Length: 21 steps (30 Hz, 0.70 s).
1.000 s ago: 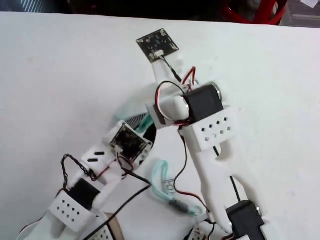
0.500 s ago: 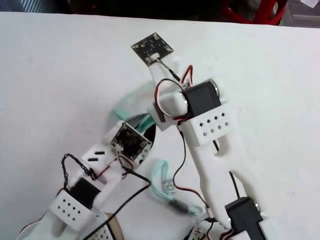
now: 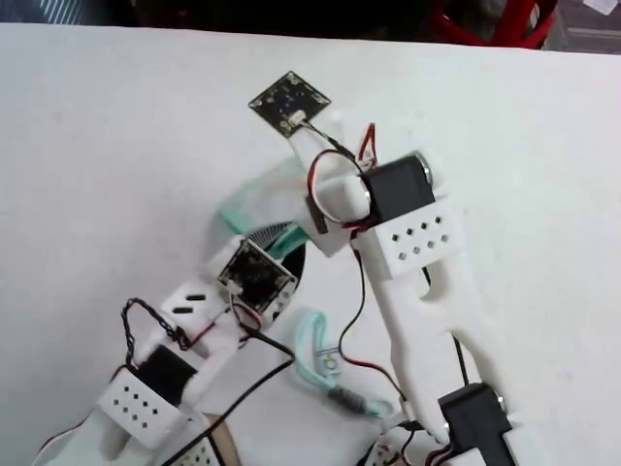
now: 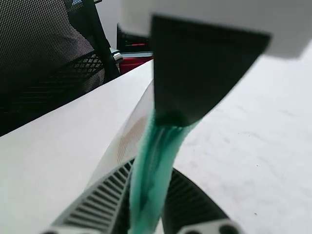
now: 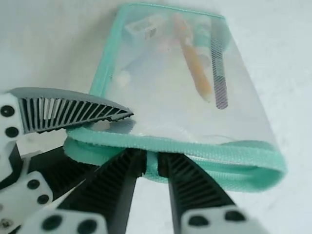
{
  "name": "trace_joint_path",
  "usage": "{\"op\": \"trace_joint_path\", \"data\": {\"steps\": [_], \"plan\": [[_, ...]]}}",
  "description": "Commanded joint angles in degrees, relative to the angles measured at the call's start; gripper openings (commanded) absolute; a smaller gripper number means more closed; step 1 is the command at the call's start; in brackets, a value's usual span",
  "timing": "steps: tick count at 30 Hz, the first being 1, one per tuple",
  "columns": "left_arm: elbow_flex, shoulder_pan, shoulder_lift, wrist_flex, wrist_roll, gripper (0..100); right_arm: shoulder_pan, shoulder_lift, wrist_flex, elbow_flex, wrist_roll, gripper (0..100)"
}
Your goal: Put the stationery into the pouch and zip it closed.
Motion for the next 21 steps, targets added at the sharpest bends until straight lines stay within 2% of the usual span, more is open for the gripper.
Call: {"op": "trace_joint_path", "data": {"steps": [1,13,18,21], "plan": [[-2.11,-1.27,-1.10,-1.14,-0.26,2,4.18,-0.22,0.40,2.37,0.97,1.9],[-1.93,-1.10,-1.10,-1.14,-0.26,2,11.30,-5.67,-0.04,2.46,4.31,1.9],[-1.93,-1.10,-1.10,-1.14,-0.26,2,9.71,-6.55,-0.04,1.49,3.69,1.9],[-1.93,-1.10,-1.10,-1.14,-0.26,2,6.90,-9.27,0.13,-1.23,-2.29,2.1]]}}
